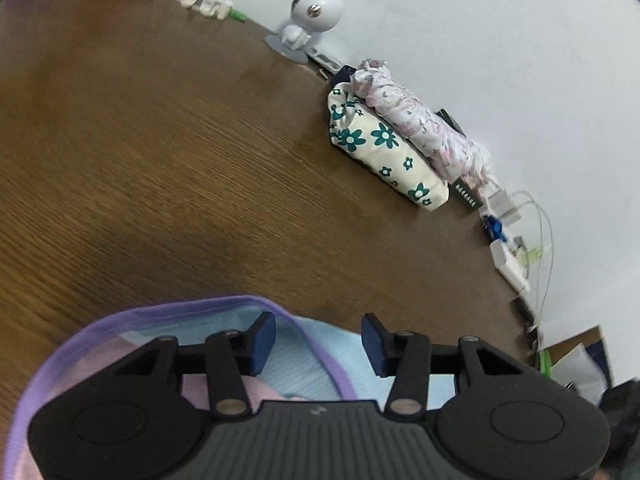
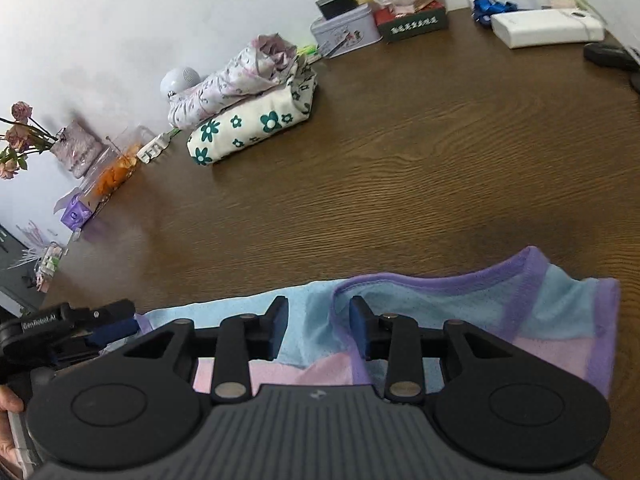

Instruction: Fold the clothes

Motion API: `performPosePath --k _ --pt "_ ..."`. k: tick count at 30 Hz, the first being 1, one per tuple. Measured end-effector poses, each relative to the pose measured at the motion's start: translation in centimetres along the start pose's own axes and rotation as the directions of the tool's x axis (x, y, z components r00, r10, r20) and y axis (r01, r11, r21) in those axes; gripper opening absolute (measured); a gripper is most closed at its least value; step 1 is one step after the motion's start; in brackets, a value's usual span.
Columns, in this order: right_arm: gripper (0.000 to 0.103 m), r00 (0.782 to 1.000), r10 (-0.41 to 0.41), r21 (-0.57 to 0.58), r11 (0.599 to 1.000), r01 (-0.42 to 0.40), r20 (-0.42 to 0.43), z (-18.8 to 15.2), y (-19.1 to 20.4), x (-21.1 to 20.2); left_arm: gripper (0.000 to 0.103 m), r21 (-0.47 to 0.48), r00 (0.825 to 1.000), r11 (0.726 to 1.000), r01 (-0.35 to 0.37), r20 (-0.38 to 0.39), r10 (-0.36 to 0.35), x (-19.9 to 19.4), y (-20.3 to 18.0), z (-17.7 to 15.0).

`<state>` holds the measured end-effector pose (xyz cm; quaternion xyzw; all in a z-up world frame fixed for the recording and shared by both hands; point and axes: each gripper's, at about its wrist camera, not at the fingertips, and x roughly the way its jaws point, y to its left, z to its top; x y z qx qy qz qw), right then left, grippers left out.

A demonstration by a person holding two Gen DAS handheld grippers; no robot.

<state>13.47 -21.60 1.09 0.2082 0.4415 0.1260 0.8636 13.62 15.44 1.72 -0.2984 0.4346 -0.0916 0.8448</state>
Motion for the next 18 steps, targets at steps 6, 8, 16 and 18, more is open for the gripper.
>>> performPosePath --k 6,8,16,18 --pt "0.006 1.000 -0.007 0.028 1.000 0.007 0.003 0.4 -0.5 1.0 0.000 -0.023 1.000 1.000 0.007 -0.028 -0.008 1.2 -0.3 0.5" --pt "0.003 1.000 -0.004 0.018 1.000 0.003 0.023 0.2 -0.5 0.8 0.000 -0.019 1.000 1.000 0.011 -0.018 -0.011 1.1 -0.3 0.2" --pt "0.002 0.987 0.045 -0.085 0.996 -0.032 0.155 -1.6 0.2 -4.5 0.000 0.097 0.989 0.993 0.068 0.128 -0.080 -4.0 -1.7 -2.1" --pt "0.002 0.979 0.077 -0.123 0.991 -0.054 0.190 -3.2 0.3 -7.0 0.000 0.119 0.984 0.989 0.089 0.144 -0.106 -5.7 -2.0 -4.0"
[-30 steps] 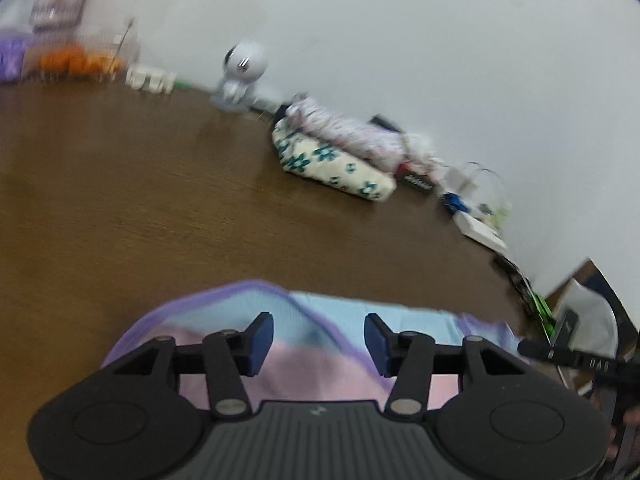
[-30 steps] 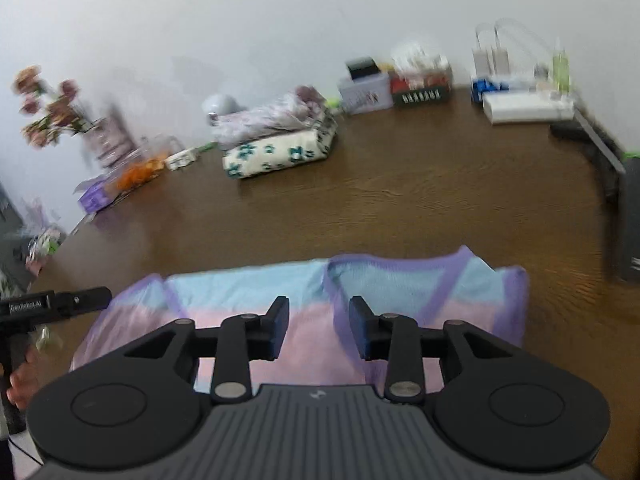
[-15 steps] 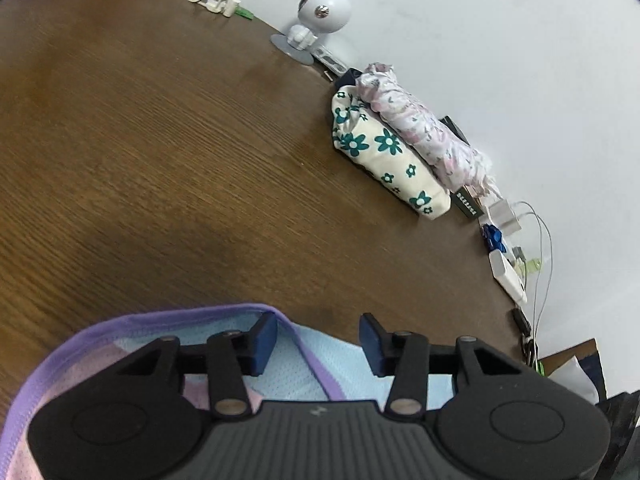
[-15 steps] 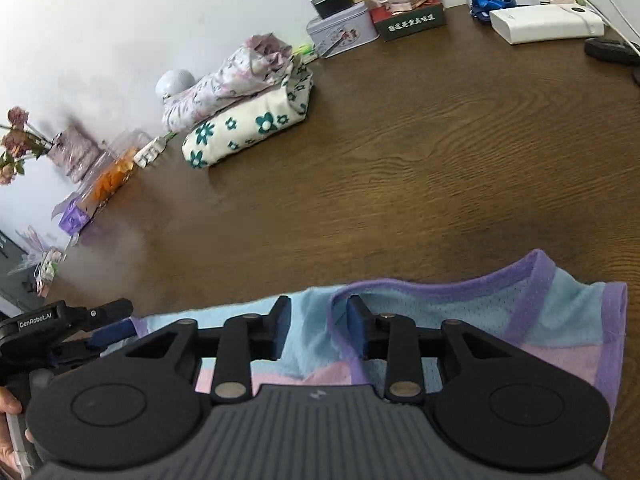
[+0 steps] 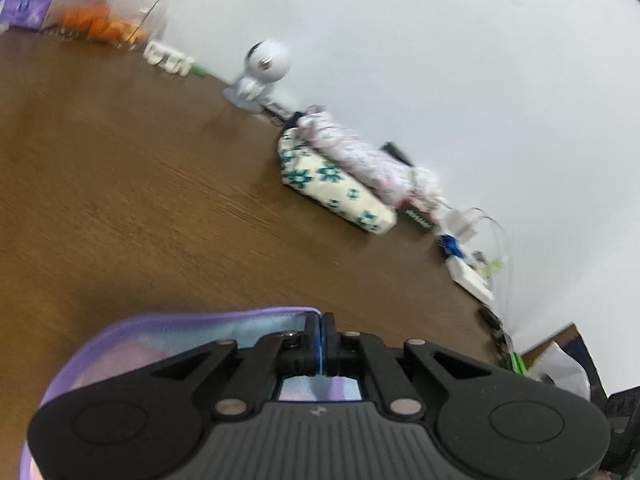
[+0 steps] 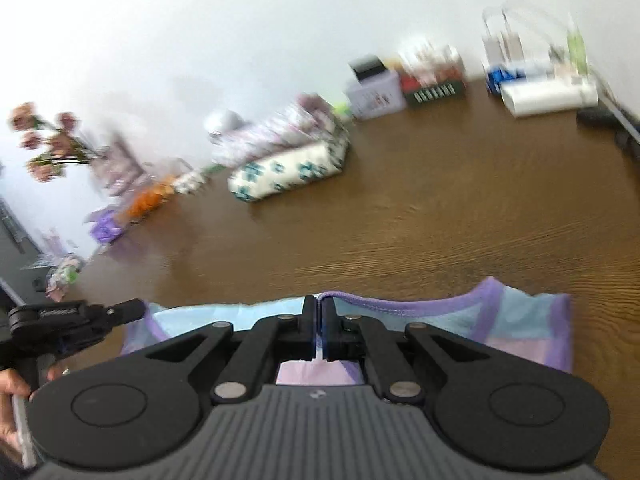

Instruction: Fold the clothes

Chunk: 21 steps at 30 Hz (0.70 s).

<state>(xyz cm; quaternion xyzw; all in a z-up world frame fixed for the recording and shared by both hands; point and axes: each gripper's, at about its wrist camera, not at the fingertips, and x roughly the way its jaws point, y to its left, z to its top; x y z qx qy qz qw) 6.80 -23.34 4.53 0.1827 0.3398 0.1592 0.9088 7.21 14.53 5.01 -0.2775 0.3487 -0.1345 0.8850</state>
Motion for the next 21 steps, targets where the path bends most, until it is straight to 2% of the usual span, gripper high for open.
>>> performPosePath --k 3,6,10,11,13,14,15,16,18,21 --pt "0.002 0.999 0.000 -0.049 0.999 0.001 0.032 -2.7 0.5 -3.8 0.000 0.049 0.999 0.999 0.002 0.037 -0.004 -3.4 -0.5 -3.3" --pt "0.002 0.999 0.000 -0.088 0.996 0.003 0.043 -6.3 0.5 -7.0 0.000 0.066 0.996 0.996 -0.067 0.058 0.063 -5.8 0.7 -6.9" --pt "0.003 0.997 -0.051 -0.101 0.994 0.045 -0.055 -10.1 0.2 -7.3 0.000 -0.014 0.988 0.989 -0.145 0.051 0.146 -6.0 3.1 -8.6" --pt "0.005 0.995 -0.060 -0.101 0.993 0.053 -0.075 -10.6 0.1 -7.3 0.000 -0.022 0.989 0.990 -0.139 0.052 0.140 -6.3 3.4 -8.4" --pt "0.010 0.998 -0.058 -0.127 0.991 0.053 -0.036 -10.1 0.6 -8.8 0.013 -0.030 0.994 0.995 -0.090 0.061 0.091 -6.9 3.5 -7.7" --pt "0.020 0.998 -0.069 -0.135 0.988 0.070 0.011 -9.6 0.9 -9.7 0.029 -0.022 0.995 0.997 -0.078 0.068 0.079 -7.0 3.3 -7.2" --pt "0.035 0.995 -0.091 -0.143 0.985 0.098 0.050 -8.9 1.0 -10.1 0.040 -0.008 0.993 0.996 -0.090 0.077 0.090 -6.9 3.0 -6.7" --pt "0.038 0.990 -0.114 -0.150 0.981 0.126 0.088 -8.1 1.1 -10.4 0.042 0.006 0.991 0.995 -0.101 0.086 0.100 -6.8 2.8 -6.3" --pt "0.039 0.972 -0.202 -0.166 0.961 0.220 0.117 -6.7 1.2 -9.4 0.042 0.029 0.986 0.990 -0.141 0.095 0.138 -6.3 2.4 -5.6" --pt "0.039 0.927 -0.354 -0.199 0.907 0.372 0.123 -4.6 1.4 -5.8 0.042 0.083 0.981 0.978 -0.190 0.060 0.185 -4.0 1.8 -5.2"
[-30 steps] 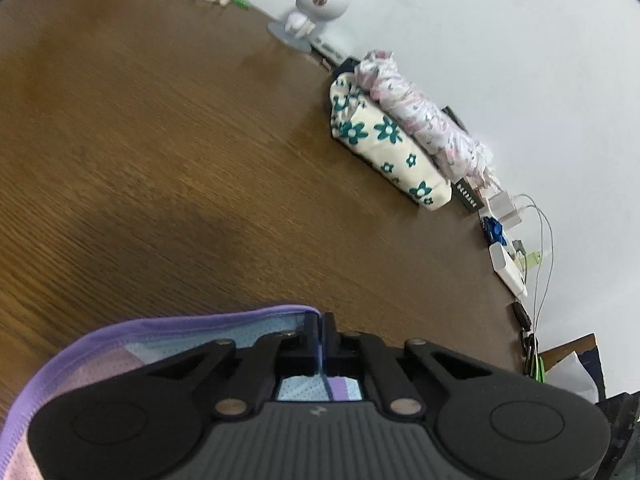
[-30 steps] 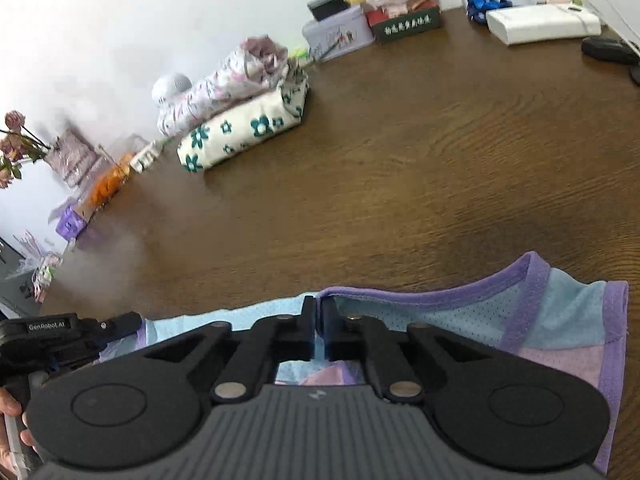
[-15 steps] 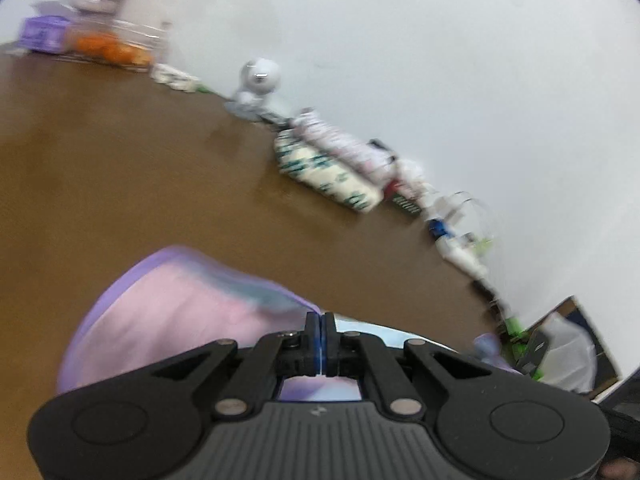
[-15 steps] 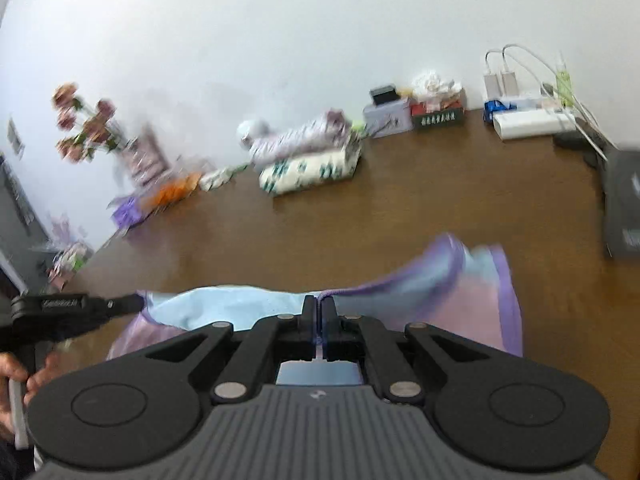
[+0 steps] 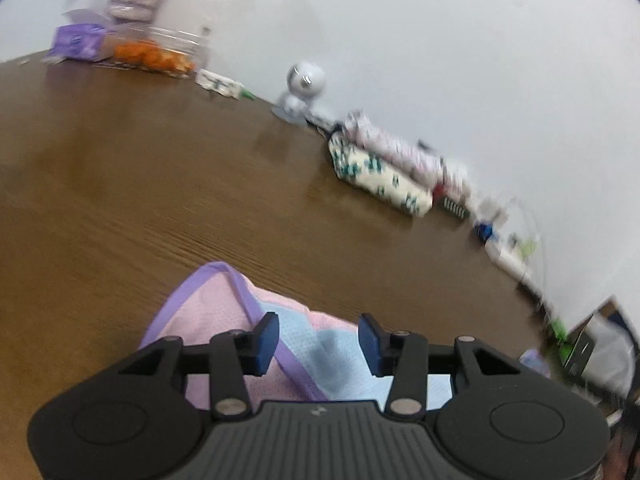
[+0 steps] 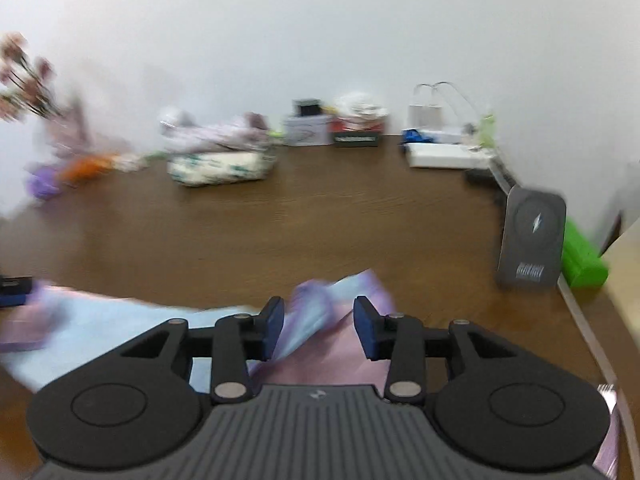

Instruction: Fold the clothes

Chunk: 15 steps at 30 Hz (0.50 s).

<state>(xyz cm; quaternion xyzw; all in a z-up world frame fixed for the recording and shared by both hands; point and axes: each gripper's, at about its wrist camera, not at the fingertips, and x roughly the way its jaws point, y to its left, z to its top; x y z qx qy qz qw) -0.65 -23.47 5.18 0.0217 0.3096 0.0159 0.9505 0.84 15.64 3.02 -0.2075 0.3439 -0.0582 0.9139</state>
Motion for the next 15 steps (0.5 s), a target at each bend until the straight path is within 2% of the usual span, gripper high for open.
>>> performPosePath --k 2,4,5,6,7,9,11,14,15 --pt "0.039 0.999 -0.038 -0.012 0.999 0.038 -0.037 1.0 1.1 2.7 0.039 -0.009 0.998 0.998 -0.057 -0.030 0.057 1.1 0.1 -0.1" --pt "0.039 0.994 -0.043 -0.001 0.999 0.043 -0.098 1.2 1.6 5.2 0.039 -0.016 0.998 0.998 -0.061 -0.014 0.061 1.2 0.5 0.0" --pt "0.027 0.991 -0.045 0.005 0.999 0.046 -0.128 1.4 1.9 6.5 0.039 -0.023 0.998 0.998 -0.066 -0.010 0.066 1.3 0.8 0.2" --pt "0.003 0.986 -0.046 0.012 0.999 0.049 -0.158 1.5 2.2 7.7 0.038 -0.029 0.998 0.997 -0.070 -0.006 0.070 1.4 1.0 0.3" --pt "0.002 0.985 -0.037 0.049 0.998 0.046 -0.169 1.3 1.8 8.2 0.036 -0.034 0.997 0.997 -0.076 -0.002 0.076 1.5 1.2 0.5" --pt "0.002 0.995 -0.027 0.136 0.990 0.040 -0.099 1.6 0.2 6.9 0.026 -0.024 0.995 0.995 -0.101 0.008 0.101 2.0 1.4 0.7" --pt "0.002 0.997 -0.076 0.159 0.984 0.077 -0.013 2.0 -1.8 3.5 0.018 -0.030 0.992 0.992 -0.125 0.013 0.126 2.3 1.7 1.0" --pt "0.002 0.993 -0.109 0.184 0.978 0.099 0.042 1.1 -4.7 -1.2 0.017 -0.053 0.991 0.990 -0.127 0.020 0.129 2.6 2.2 1.5" --pt "0.003 0.993 -0.116 0.181 0.978 0.108 0.037 0.3 -5.4 -2.2 0.017 -0.057 0.991 0.990 -0.131 0.021 0.132 2.7 2.2 1.5"
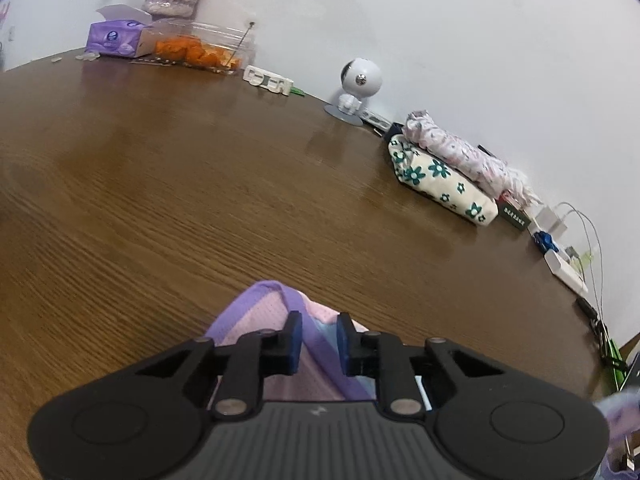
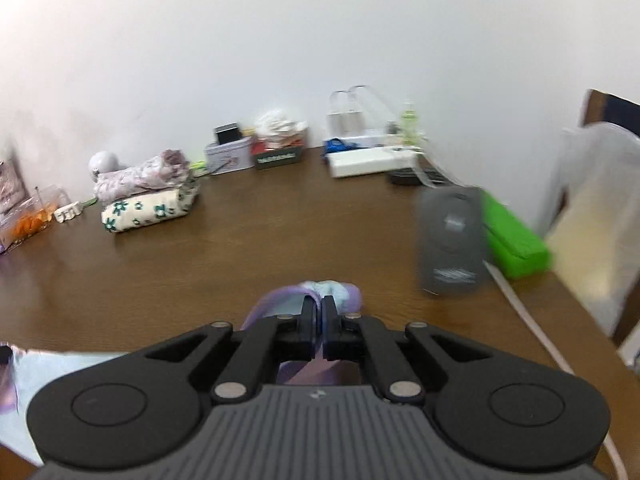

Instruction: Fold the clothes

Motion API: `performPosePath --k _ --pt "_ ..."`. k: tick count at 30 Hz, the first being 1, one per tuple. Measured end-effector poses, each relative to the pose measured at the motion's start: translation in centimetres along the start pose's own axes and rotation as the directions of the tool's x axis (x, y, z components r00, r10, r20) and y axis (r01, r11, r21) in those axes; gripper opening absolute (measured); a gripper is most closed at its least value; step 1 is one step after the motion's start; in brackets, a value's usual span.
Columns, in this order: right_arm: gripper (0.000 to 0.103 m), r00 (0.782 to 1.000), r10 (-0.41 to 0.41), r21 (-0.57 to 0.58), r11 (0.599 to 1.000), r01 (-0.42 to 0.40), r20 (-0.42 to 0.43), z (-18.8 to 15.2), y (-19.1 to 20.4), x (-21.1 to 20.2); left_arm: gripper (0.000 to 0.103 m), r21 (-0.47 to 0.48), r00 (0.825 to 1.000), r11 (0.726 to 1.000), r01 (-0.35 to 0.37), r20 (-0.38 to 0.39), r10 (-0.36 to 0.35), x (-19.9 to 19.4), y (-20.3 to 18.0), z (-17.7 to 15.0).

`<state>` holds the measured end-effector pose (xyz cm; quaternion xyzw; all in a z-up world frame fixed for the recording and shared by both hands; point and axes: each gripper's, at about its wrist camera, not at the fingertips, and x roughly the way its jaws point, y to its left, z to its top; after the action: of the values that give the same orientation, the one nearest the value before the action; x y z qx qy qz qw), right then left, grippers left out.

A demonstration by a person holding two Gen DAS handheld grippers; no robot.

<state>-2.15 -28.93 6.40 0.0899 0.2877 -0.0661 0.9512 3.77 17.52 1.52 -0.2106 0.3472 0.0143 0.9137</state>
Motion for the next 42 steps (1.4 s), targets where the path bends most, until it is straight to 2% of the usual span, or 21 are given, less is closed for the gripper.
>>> performPosePath --k 1,3,5,6,8,10,11,12,14,17,20,22,24,26,29,32,35,38,40,42 --pt "0.003 1.000 -0.003 -0.011 1.000 0.003 -0.009 -0.7 -0.8 -0.4 0.017 -0.004 1.000 1.000 -0.003 0.001 0.003 0.1 0.0 0.1" --pt "0.012 0.999 -0.018 -0.032 0.999 0.016 -0.037 -2.5 -1.6 -0.6 0.017 -0.012 1.000 1.000 -0.010 0.004 0.010 0.2 0.0 0.2" --pt "0.012 1.000 -0.002 -0.034 0.999 0.002 -0.015 -2.9 -1.2 -1.4 0.020 -0.026 1.000 1.000 -0.008 0.003 0.008 0.0 0.1 0.2" --pt "0.012 1.000 0.005 -0.035 0.999 -0.005 -0.004 -3.0 -1.1 -1.8 0.024 -0.028 1.000 1.000 0.001 0.001 -0.001 -0.1 0.1 0.3" --pt "0.015 1.000 0.022 -0.038 0.999 -0.021 0.017 -3.3 -0.7 -2.6 0.025 -0.023 1.000 1.000 0.019 -0.005 -0.019 -0.2 0.0 0.4" --pt "0.030 0.995 0.101 -0.082 0.992 -0.099 0.021 -3.0 1.3 -2.7 0.023 -0.014 0.999 0.999 0.031 -0.008 -0.031 0.2 -0.3 0.7" --pt "0.036 0.992 0.129 -0.105 0.986 -0.128 0.004 -3.3 2.5 -2.2 0.011 -0.008 0.999 0.999 0.034 -0.008 -0.034 0.4 -0.4 0.8" --pt "0.035 0.988 0.155 -0.128 0.979 -0.156 -0.014 -3.5 3.7 -1.8 0.000 0.000 1.000 1.000 0.028 -0.001 -0.028 0.7 -0.6 1.0" --pt "0.035 0.986 0.150 -0.184 0.970 -0.161 -0.070 -4.4 6.4 -0.4 0.000 0.016 1.000 1.000 -0.001 0.017 0.000 1.1 -1.0 1.1" --pt "0.034 0.972 0.219 -0.200 0.952 -0.232 -0.087 -5.5 8.5 -0.1 0.000 0.021 0.999 0.999 -0.041 0.031 0.041 1.5 -0.8 1.0" --pt "0.034 0.968 0.230 -0.238 0.939 -0.249 -0.102 -6.4 9.8 -0.5 0.009 -0.026 0.999 0.999 -0.025 0.031 0.026 0.7 -0.1 0.9" --pt "0.034 0.971 0.214 -0.255 0.938 -0.234 -0.104 -6.5 9.6 -0.6 0.011 -0.009 0.999 1.000 -0.010 0.040 0.011 -0.7 -0.3 0.5" --pt "0.034 0.971 0.223 -0.238 0.942 -0.237 -0.085 -6.1 9.0 -0.9 0.020 0.035 0.999 0.999 0.002 0.048 -0.004 -2.4 -0.9 -0.4" --pt "0.035 0.973 0.222 -0.211 0.950 -0.230 -0.060 -5.3 8.1 -0.7 0.025 0.091 0.999 0.996 0.018 0.035 -0.021 -3.9 -1.7 -1.7" --pt "0.034 0.979 0.201 -0.189 0.960 -0.206 -0.042 -4.3 7.1 0.3 0.027 0.183 1.000 0.983 0.028 -0.006 -0.028 -5.4 -3.1 -3.8" --pt "0.034 0.977 0.199 -0.195 0.958 -0.211 -0.082 -4.2 7.5 2.1 0.028 0.245 0.999 0.969 0.015 -0.032 -0.007 -6.1 -4.1 -5.3" --pt "0.034 0.977 0.170 -0.222 0.955 -0.196 -0.130 -5.0 8.1 3.4 0.028 0.337 0.999 0.941 -0.035 -0.028 0.047 -5.9 -5.1 -6.9" --pt "0.034 0.978 0.155 -0.224 0.957 -0.183 -0.140 -5.5 8.2 3.7 0.028 0.414 0.993 0.903 -0.118 0.022 0.120 -5.4 -5.7 -7.9" --pt "0.035 0.977 0.151 -0.221 0.958 -0.183 -0.151 -5.5 7.9 3.4 0.028 0.421 0.992 0.899 -0.121 0.023 0.123 -5.4 -5.5 -7.8" --pt "0.035 0.975 0.160 -0.215 0.958 -0.191 -0.153 -5.2 7.6 3.0 0.028 0.399 0.992 0.909 -0.125 0.026 0.125 -5.7 -4.9 -7.2"
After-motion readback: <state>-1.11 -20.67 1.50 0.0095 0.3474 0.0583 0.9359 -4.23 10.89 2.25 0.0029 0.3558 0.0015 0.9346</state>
